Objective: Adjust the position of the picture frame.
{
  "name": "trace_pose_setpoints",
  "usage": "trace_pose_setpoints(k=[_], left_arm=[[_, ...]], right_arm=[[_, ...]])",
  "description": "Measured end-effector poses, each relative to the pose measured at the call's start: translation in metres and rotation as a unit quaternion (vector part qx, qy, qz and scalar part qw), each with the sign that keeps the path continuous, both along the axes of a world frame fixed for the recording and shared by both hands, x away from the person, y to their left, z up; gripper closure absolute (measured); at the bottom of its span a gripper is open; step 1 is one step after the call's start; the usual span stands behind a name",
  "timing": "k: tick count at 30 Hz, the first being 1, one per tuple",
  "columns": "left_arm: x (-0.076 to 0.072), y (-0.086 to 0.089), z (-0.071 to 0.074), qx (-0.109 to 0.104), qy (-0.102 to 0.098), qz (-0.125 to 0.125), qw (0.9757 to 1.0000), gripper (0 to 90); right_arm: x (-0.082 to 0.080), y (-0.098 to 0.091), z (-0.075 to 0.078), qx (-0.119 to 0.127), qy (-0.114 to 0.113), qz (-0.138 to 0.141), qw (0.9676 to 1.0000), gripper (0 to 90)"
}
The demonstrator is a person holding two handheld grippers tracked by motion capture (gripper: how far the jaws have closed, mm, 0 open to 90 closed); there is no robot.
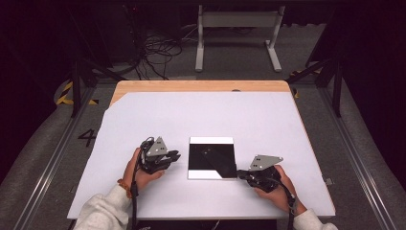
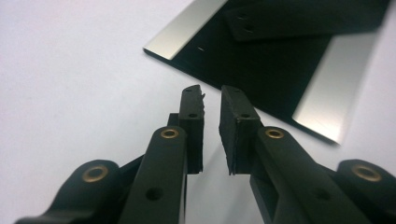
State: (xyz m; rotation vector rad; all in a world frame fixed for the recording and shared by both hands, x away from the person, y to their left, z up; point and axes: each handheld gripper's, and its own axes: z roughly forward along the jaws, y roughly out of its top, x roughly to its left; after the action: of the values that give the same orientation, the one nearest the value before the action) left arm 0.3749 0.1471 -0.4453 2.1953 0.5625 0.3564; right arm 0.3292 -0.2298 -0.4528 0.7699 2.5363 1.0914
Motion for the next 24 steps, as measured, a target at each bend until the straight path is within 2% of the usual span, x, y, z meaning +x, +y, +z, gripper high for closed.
trace_pose_setpoints(k=[3, 6, 11, 13, 15, 17, 19, 24], left_arm=[[-0.012, 0.013, 0.003, -0.009, -0.006, -0.008, 0.9999, 76.8], [-0.023, 0.023, 0.002, -0.011, -0.002, -0.008, 0.9999, 72.3], [-0.036, 0.032, -0.002, -0.003, -0.004, -0.01, 0.9999, 66.2], [-0.044, 0.039, -0.004, -0.007, -0.016, -0.001, 0.9998, 63.5], [-0.048, 0.043, -0.005, -0.007, -0.019, 0.005, 0.9998, 63.3], [-0.051, 0.047, -0.007, -0.009, -0.015, 0.008, 0.9998, 61.5], [-0.054, 0.05, -0.008, -0.009, -0.02, 0.014, 0.9997, 58.3], [-0.059, 0.057, -0.01, -0.012, -0.013, 0.029, 0.9994, 48.5]], right_arm=[[0.0, -0.002, 0.004, 0.006, -0.008, -0.004, 0.9999, 87.6], [-0.001, -0.002, 0.006, 0.001, -0.014, -0.005, 0.9999, 85.8], [-0.003, -0.002, 0.009, -0.004, -0.017, -0.005, 0.9998, 83.8], [-0.004, -0.002, 0.011, -0.005, -0.019, -0.006, 0.9998, 83.1], [-0.004, -0.002, 0.013, -0.003, -0.018, -0.007, 0.9998, 83.1], [-0.005, -0.003, 0.016, -0.001, -0.023, -0.014, 0.9996, 83.4], [-0.006, -0.005, 0.017, 0.001, -0.02, -0.016, 0.9997, 82.7], [-0.01, -0.011, 0.019, 0.0, -0.011, -0.026, 0.9996, 82.5]])
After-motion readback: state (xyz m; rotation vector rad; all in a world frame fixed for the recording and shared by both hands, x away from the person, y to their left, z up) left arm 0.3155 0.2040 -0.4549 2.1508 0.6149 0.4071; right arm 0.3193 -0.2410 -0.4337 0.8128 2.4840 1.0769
